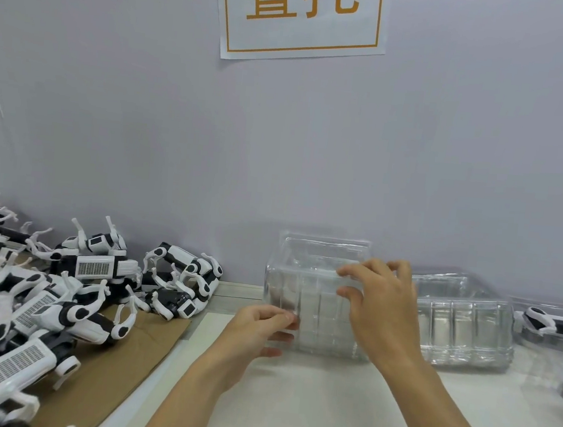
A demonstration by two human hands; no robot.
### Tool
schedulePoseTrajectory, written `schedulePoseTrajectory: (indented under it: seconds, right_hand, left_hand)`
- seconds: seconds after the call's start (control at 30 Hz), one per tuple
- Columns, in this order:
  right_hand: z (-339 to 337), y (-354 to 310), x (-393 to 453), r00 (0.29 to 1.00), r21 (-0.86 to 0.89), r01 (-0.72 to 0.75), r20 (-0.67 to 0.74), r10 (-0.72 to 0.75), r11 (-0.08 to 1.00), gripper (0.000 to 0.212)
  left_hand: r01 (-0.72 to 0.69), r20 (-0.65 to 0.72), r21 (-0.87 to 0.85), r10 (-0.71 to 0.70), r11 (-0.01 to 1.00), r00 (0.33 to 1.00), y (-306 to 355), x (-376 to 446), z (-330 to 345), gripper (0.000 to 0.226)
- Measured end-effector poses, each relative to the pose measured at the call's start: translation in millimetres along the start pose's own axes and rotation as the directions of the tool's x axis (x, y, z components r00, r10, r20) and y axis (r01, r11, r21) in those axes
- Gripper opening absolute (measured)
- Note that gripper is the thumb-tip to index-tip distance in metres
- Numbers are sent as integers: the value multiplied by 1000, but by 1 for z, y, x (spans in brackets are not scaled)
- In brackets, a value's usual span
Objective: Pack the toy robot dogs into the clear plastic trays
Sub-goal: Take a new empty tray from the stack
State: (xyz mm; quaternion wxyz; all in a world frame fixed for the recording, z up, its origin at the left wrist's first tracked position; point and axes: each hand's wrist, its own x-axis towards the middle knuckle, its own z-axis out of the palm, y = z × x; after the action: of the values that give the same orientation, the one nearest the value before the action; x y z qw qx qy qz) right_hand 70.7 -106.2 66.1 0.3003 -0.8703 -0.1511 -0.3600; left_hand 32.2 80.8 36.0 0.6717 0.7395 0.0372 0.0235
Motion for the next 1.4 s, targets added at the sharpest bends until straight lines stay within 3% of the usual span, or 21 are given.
schedulePoseTrajectory:
  seconds: [0.23,0.43,0.6,0.7,0.73,0.8,0.93,1.23,1.4]
  right_hand:
    - [-5,0,4,990,68,-13,-138,22,998,19]
    - [-23,-10,17,953,381,9,-283,107,925,19]
    - [-25,-28,18,971,558,56,-223,84,828,18]
    - [-15,-36,11,995,576,22,-89,36,817,16]
    - [-12,-38,9,998,587,4,-46,29,809,15]
    - [-9,-39,6,999,615,-28,5,32,788,13]
    - [-10,-37,6,998,658,-52,13,57,751,13]
    - [-16,-22,13,989,713,-129,37,146,689,17]
    - [-30,3,21,927,827,-235,33,374,510,9]
  left_hand:
    - [4,23,16,-5,1000,1000,0,0,-1,16]
    - [-115,-9,-28,115,993,993,8,-2,1,18]
    - [-449,-104,-165,437,878,893,39,-12,6,26]
    - [-546,-202,-147,516,825,833,52,-14,10,17]
    - [-562,-243,-144,522,814,818,55,-15,11,10]
    - [-585,-297,-97,538,805,789,60,-16,10,19]
    - [-601,-312,18,576,799,755,65,-18,4,22]
    - [-571,-258,54,564,819,784,66,-19,4,18]
    - [-577,-345,-7,539,817,768,67,-20,-9,18]
